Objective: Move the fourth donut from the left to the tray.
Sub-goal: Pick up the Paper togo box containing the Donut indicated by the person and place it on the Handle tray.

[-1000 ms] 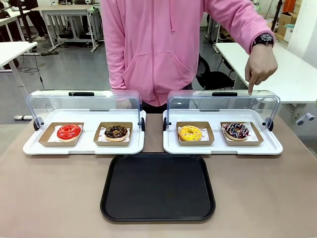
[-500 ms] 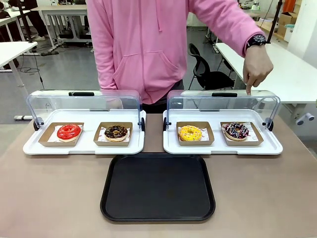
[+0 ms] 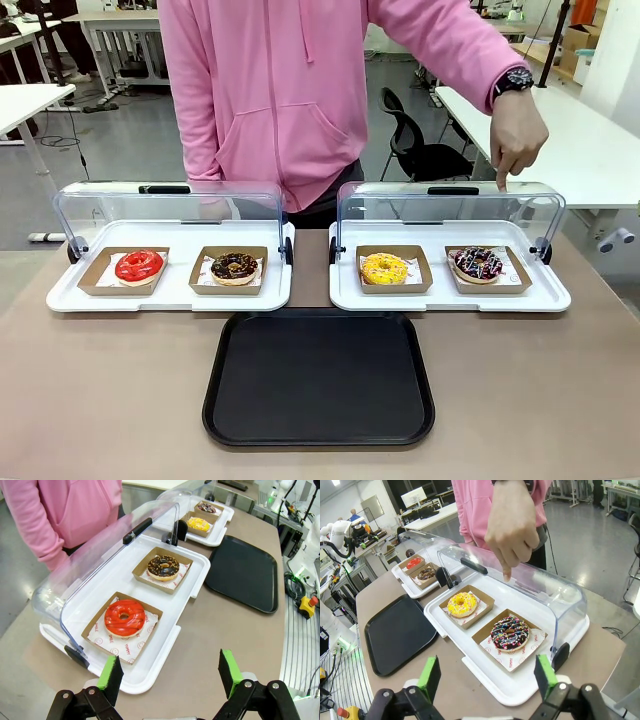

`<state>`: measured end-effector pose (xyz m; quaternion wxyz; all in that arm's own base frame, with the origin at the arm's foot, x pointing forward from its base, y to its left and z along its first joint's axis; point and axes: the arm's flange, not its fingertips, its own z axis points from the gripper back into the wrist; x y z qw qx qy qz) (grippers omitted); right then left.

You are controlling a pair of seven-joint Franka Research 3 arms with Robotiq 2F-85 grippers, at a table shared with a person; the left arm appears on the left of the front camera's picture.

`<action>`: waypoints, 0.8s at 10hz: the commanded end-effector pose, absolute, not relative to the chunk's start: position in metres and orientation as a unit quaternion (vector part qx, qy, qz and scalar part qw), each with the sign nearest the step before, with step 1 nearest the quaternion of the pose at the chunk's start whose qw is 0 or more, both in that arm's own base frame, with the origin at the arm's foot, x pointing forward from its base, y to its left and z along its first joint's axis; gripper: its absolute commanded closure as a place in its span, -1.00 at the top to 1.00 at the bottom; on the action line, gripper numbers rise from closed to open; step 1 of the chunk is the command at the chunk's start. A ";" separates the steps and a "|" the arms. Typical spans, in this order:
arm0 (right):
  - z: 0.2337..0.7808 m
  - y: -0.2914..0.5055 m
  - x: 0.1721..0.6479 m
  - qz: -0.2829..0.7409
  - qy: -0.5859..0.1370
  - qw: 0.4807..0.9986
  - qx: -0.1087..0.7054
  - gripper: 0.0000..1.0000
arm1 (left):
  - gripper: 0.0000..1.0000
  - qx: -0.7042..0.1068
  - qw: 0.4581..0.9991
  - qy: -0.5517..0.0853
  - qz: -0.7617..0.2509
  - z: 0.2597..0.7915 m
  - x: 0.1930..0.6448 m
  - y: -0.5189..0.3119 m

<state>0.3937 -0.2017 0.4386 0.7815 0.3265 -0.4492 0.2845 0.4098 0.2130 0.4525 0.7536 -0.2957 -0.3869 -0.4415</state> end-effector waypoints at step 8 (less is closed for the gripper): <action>0.443 -0.133 0.422 0.448 -0.364 0.794 0.193 1.00 | 1.00 -0.298 0.754 -0.387 -0.440 0.453 0.409 0.213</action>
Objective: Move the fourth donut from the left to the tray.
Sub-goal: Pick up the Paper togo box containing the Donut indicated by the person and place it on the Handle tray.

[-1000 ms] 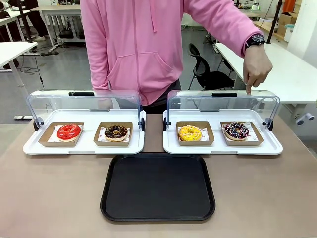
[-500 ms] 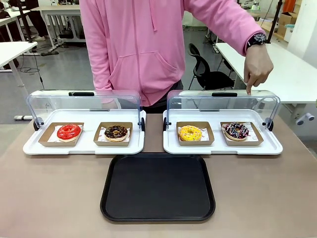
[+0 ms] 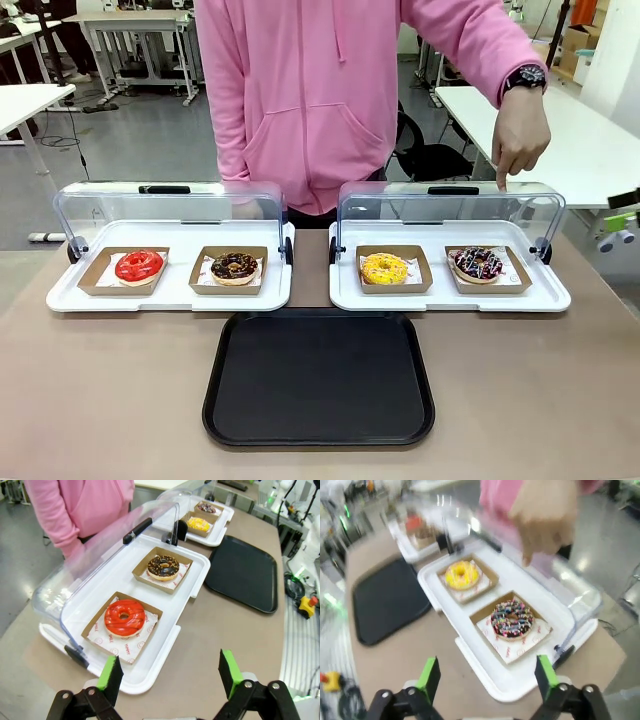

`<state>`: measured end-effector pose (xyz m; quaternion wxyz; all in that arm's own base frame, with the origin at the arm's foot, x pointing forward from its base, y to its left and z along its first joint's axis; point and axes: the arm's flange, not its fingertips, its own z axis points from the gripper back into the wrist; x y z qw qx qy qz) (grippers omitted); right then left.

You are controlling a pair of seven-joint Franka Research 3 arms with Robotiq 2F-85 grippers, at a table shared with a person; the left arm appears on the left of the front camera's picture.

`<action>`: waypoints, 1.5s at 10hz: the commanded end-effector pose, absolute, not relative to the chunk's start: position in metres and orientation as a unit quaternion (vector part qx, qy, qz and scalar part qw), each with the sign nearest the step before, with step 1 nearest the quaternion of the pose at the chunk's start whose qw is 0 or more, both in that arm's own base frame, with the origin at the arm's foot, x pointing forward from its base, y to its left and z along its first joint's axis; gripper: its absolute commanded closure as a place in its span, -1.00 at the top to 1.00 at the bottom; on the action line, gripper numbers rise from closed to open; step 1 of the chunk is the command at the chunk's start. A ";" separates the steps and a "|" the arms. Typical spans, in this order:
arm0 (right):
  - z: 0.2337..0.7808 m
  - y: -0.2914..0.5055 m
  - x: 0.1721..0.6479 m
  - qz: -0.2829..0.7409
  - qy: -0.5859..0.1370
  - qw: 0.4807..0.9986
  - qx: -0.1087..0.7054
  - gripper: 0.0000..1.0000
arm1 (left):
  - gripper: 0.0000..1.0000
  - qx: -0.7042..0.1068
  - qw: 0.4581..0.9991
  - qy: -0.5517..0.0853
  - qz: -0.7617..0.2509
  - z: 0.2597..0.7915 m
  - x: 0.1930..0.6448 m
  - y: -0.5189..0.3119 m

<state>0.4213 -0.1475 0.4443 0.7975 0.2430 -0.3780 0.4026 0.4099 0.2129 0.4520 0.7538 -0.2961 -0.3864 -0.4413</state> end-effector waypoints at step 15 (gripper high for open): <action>0.371 -0.019 0.459 0.689 -0.214 0.692 -0.020 1.00 | 1.00 -0.298 0.754 -0.387 -0.440 0.453 0.409 0.213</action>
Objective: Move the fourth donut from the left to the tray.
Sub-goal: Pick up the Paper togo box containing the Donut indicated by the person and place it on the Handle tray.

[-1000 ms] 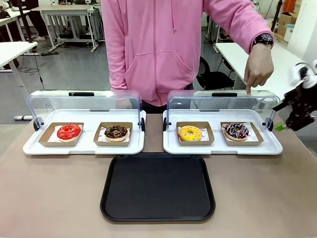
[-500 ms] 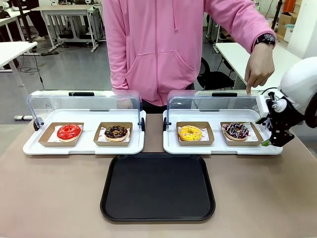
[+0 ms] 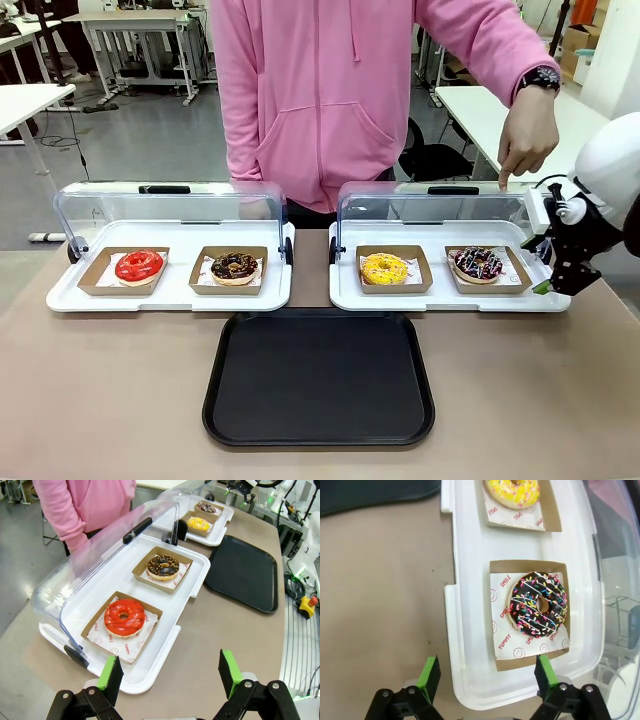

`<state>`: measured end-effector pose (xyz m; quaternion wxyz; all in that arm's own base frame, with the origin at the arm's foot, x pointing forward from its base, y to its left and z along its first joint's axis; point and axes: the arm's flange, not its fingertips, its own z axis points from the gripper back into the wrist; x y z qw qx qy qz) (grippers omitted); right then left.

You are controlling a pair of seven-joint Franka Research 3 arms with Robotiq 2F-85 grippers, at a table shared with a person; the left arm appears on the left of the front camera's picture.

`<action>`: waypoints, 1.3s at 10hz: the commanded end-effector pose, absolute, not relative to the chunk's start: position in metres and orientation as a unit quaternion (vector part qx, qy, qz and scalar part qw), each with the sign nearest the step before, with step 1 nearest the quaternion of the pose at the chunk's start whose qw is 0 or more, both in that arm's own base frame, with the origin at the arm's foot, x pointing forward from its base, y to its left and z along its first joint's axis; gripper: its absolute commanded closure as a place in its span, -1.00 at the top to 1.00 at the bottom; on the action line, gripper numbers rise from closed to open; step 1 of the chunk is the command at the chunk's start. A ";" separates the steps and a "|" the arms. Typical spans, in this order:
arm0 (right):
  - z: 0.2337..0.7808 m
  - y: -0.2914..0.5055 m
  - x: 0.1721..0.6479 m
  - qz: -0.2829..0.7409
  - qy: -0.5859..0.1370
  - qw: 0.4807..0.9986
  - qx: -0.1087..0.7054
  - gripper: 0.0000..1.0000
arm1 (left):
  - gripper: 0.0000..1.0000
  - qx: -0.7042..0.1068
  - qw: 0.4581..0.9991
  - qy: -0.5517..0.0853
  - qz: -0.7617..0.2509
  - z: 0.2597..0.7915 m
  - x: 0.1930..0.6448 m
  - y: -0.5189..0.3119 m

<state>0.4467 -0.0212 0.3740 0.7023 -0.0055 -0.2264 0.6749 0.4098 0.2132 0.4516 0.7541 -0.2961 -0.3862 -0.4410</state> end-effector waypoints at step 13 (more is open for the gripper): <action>0.307 -0.020 0.524 0.705 -0.151 0.691 -0.052 1.00 | 1.00 -0.298 0.754 -0.387 -0.440 0.453 0.409 0.213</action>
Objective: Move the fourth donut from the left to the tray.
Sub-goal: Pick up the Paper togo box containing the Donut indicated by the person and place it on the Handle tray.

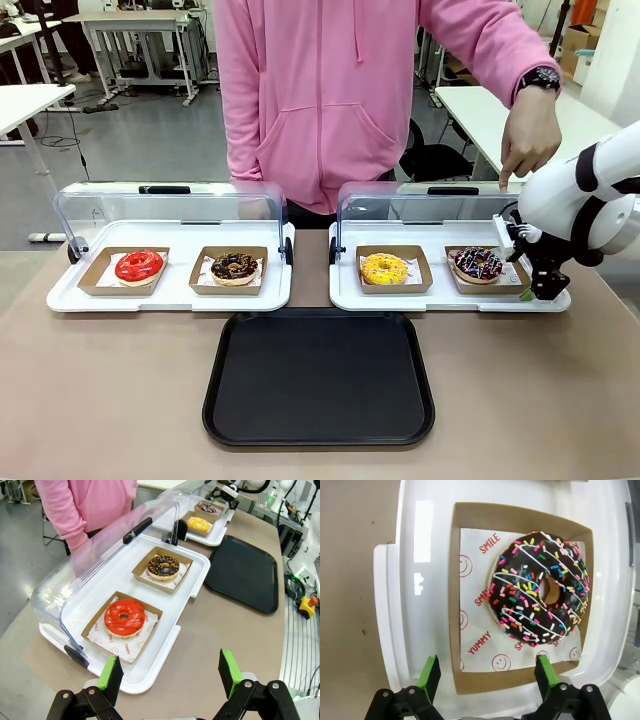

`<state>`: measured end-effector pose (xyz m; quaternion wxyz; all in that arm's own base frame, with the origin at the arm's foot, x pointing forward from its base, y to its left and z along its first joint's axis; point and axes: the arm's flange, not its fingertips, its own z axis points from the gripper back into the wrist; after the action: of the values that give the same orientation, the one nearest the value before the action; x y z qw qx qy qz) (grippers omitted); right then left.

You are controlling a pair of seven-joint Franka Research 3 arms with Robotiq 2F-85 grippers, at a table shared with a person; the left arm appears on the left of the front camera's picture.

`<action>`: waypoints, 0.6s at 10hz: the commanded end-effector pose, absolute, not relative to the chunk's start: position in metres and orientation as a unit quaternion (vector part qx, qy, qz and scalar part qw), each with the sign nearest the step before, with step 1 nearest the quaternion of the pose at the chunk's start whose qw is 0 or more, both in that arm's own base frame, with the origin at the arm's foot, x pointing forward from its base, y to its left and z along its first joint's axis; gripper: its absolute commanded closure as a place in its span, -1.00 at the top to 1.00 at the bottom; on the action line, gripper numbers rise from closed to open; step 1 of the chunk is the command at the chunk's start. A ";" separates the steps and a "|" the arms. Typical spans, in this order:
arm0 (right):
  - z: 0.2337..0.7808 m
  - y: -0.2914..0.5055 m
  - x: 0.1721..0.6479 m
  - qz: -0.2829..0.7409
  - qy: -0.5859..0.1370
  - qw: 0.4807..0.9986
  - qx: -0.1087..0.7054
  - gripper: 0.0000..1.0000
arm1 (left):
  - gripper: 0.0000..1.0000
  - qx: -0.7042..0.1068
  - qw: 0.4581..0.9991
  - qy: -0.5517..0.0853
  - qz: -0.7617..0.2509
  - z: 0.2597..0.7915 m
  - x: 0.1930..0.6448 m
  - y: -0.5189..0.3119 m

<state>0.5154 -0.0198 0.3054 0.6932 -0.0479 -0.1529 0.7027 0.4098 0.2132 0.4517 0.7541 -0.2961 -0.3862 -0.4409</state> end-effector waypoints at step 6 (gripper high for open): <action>0.305 -0.017 0.521 0.703 -0.131 0.698 -0.032 -1.00 | 1.00 -0.298 0.754 -0.387 -0.440 0.453 0.409 0.213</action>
<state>0.5170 -0.0182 0.3006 0.6925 -0.0371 -0.1457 0.7056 0.4098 0.2132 0.4516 0.7541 -0.2961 -0.3862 -0.4409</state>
